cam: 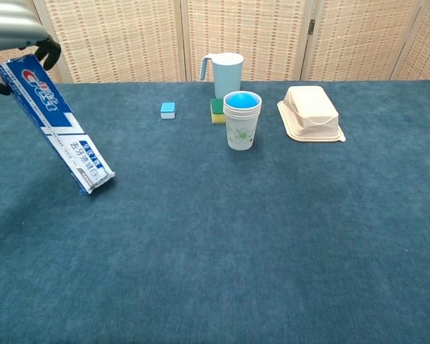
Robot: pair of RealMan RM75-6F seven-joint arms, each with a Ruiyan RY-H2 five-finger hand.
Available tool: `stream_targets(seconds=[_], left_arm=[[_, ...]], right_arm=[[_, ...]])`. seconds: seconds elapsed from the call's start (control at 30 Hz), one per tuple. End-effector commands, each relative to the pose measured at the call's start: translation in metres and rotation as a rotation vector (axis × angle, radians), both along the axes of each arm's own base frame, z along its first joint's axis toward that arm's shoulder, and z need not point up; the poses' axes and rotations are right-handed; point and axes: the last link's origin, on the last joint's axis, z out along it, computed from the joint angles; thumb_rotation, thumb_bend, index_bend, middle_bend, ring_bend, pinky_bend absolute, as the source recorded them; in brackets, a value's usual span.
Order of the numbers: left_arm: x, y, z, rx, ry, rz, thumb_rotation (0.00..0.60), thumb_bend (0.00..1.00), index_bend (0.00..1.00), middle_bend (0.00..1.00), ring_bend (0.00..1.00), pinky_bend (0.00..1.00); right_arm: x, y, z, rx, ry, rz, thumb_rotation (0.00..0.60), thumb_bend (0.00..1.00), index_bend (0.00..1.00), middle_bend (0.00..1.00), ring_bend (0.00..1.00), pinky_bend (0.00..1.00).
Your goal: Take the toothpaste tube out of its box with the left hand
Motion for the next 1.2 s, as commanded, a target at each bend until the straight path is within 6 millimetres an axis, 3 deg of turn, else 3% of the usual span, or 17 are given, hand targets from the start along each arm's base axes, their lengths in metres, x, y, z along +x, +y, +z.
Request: stream_targets(seconds=[0.03, 0.5, 0.8, 1.2], left_arm=[[0.017, -0.001, 0.000, 0.004, 0.059, -0.081, 0.600, 0.13, 0.43, 0.52, 0.46, 0.45], [0.079, -0.011, 0.001, 0.023, 0.118, -0.226, 0.600, 0.13, 0.43, 0.52, 0.46, 0.45], [0.102, -0.016, 0.003, 0.028, 0.156, -0.293, 0.600, 0.13, 0.43, 0.52, 0.46, 0.45], [0.129, -0.015, 0.042, 0.099, 0.129, -0.364, 0.600, 0.13, 0.43, 0.52, 0.46, 0.45]], right_arm=[[0.000, 0.000, -0.001, 0.004, 0.001, 0.000, 0.600, 0.22, 0.00, 0.00, 0.00, 0.00], [0.003, 0.002, -0.003, 0.027, -0.001, 0.028, 0.600, 0.22, 0.00, 0.00, 0.00, 0.00], [0.004, 0.002, -0.005, 0.035, 0.002, 0.034, 0.600, 0.22, 0.00, 0.00, 0.00, 0.00], [0.005, 0.000, -0.009, 0.046, 0.012, 0.035, 0.600, 0.22, 0.00, 0.00, 0.00, 0.00]])
